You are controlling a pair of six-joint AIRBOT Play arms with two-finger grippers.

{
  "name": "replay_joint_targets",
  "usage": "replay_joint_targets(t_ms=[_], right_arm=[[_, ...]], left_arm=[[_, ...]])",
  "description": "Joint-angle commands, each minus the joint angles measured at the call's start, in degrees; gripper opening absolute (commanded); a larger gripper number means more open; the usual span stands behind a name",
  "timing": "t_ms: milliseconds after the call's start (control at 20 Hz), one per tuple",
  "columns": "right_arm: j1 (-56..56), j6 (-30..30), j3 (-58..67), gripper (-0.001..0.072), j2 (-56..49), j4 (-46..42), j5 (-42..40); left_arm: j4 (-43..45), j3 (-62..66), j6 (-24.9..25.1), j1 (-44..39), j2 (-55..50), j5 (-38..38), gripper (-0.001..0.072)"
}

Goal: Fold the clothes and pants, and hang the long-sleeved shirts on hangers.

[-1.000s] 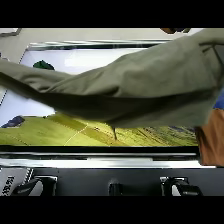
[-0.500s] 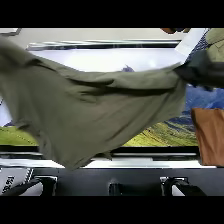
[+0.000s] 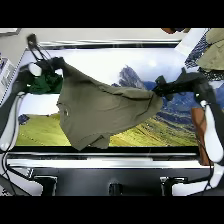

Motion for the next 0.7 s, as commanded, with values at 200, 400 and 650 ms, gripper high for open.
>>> replay_joint_targets(t_ms=[200, 400, 650], right_arm=[[-0.20, 0.44, 0.37, 0.0275, -7.13, 2.23, 4.90], [-8.66, -1.81, 0.39, 0.0444, -0.13, -1.51, -1.92], [-19.85, -9.31, 0.22, 0.0484, 2.73, -5.03, -12.81]], left_arm=[[-0.90, 0.09, -3.56, -0.02, -1.60, -5.66, 0.0385], [-0.85, 0.07, -3.43, 8.13, 6.93, -19.41, 0.0388], [-0.85, 0.04, -3.41, 18.95, 15.45, -40.83, 0.0388]])
